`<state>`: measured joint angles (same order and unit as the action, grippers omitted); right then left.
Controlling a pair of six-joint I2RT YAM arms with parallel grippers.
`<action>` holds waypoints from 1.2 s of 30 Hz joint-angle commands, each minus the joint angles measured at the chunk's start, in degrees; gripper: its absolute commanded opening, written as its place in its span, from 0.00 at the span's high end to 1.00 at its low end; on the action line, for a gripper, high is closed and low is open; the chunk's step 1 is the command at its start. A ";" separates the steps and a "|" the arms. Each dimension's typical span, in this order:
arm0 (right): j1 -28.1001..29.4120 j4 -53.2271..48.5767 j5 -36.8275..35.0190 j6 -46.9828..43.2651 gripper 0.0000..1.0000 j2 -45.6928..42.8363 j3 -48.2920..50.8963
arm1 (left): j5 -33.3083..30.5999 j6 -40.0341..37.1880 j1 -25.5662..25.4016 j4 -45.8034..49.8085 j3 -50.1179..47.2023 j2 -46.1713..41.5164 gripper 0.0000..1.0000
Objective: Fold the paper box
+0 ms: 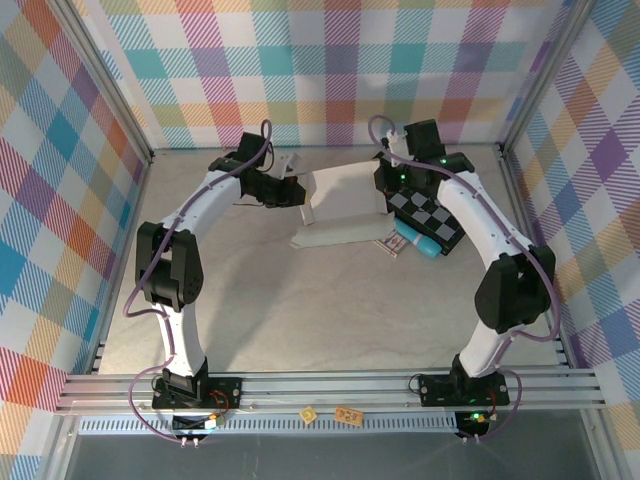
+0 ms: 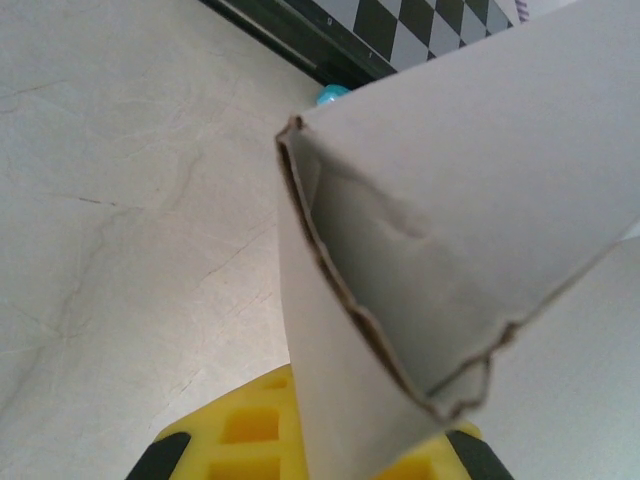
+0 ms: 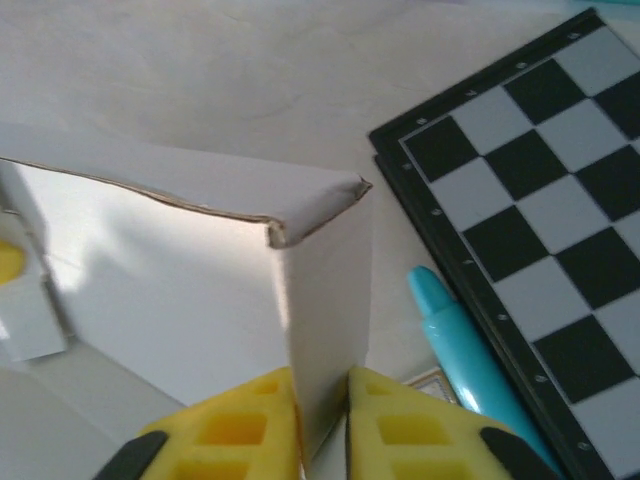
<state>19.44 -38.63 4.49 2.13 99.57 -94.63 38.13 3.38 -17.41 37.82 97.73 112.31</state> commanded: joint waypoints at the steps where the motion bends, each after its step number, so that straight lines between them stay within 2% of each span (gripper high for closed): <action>1: 3.83 -3.51 -9.09 -1.30 0.89 2.43 -2.06 | 3.27 -1.06 -1.88 -0.88 0.44 -3.22 1.00; 3: 5.69 -4.39 -16.03 -0.75 1.00 3.47 -2.98 | 2.61 -1.08 -2.17 -0.56 0.53 -3.33 1.00; 6: 7.46 -6.19 -25.55 1.59 1.00 5.00 -4.47 | 1.36 -1.04 -2.62 -0.09 0.44 -3.58 1.00; 8: 8.03 -7.04 -27.66 2.58 1.00 5.66 -5.03 | 0.85 -0.96 -2.93 -0.03 0.18 -3.90 1.00; 12: 8.25 -6.48 -23.39 2.69 1.00 5.62 -4.17 | -0.16 -0.72 -3.40 0.05 -0.35 -4.22 1.00; 18: 8.00 -5.72 -19.35 3.16 0.94 6.14 -1.61 | -1.66 -0.05 -3.60 0.06 -1.38 -4.20 1.00; 24: 6.46 -3.04 -17.94 4.34 0.95 6.20 4.03 | -4.04 2.31 -4.19 -2.40 -4.08 -3.30 1.00; 29: 5.34 -1.90 -17.03 4.48 0.96 6.71 7.28 | -6.83 4.25 -6.75 -4.49 -6.32 -1.20 1.00; 36: 5.17 -1.76 -15.55 6.63 0.95 8.38 12.29 | -12.82 8.86 -8.93 -6.10 -9.87 0.54 1.00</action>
<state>24.01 -38.98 -13.89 7.11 105.82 -84.71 26.61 9.52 -25.47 36.05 88.60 112.46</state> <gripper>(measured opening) 0.055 0.057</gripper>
